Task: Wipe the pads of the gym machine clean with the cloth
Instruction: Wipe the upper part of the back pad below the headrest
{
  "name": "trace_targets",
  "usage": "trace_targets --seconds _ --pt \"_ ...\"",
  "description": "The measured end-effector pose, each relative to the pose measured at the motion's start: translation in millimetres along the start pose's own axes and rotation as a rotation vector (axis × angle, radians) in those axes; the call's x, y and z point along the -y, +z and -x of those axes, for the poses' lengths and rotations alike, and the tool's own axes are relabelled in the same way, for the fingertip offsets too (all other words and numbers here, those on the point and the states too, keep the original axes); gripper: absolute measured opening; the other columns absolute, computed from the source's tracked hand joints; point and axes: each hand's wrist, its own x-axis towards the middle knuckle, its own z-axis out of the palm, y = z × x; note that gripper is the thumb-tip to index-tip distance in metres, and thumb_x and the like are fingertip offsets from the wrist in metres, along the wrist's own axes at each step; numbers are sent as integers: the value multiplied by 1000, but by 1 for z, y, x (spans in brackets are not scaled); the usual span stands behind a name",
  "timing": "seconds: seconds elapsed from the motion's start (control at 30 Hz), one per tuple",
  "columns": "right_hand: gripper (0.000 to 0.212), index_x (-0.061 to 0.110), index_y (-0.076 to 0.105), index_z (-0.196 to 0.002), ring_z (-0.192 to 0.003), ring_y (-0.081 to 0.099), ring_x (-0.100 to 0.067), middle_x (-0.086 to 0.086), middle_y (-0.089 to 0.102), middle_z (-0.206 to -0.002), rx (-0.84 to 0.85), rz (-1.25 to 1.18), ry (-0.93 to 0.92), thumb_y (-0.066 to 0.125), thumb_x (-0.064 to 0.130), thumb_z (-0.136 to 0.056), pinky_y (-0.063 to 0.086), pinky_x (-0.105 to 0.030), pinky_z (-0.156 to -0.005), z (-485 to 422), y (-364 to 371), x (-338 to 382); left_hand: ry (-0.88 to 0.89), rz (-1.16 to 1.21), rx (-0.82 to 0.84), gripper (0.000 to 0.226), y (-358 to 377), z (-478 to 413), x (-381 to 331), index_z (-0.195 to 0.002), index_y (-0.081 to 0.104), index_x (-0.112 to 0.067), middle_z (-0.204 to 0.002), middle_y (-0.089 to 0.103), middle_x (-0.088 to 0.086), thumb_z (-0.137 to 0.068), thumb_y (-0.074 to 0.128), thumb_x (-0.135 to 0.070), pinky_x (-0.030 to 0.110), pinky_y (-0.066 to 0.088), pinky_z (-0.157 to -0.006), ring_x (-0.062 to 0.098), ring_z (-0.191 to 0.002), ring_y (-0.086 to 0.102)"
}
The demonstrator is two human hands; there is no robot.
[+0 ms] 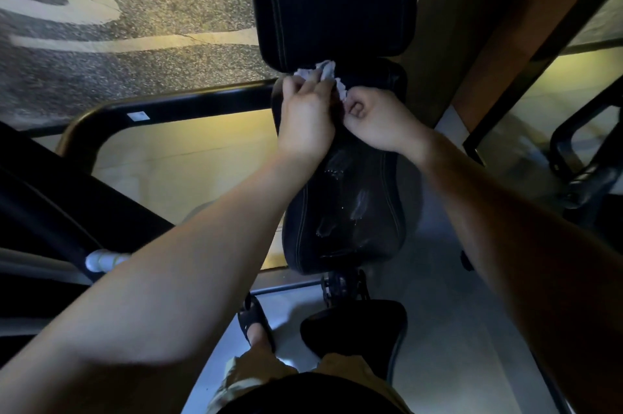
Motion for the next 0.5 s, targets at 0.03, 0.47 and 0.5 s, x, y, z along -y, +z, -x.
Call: trace_targets --seconds 0.03,0.47,0.5 --pt "6 15 61 -84 -55 48 -5 10 54 -64 -7 -1 9 58 14 -89 40 -23 -54 4 -4 -5 22 -95 17 42 3 -5 -2 -119 64 -8 -120 66 12 -87 38 -16 40 43 -92 38 -101 51" --pt "11 23 64 -87 -63 56 -1 9 61 -72 22 4 47 55 18 -92 40 -15 -55 20 -10 -14 38 -393 220 44 -30 -2 19 -138 53 -8 -135 57 12 -95 46 -11 41 36 -102 39 -116 48" --pt "11 23 63 -88 -67 57 -3 9 62 -77 29 10 40 54 20 -92 42 -19 -57 20 -9 -12 23 -404 223 42 -29 -2 14 -134 57 -6 -134 57 15 -93 48 -5 41 33 -104 38 -118 49"
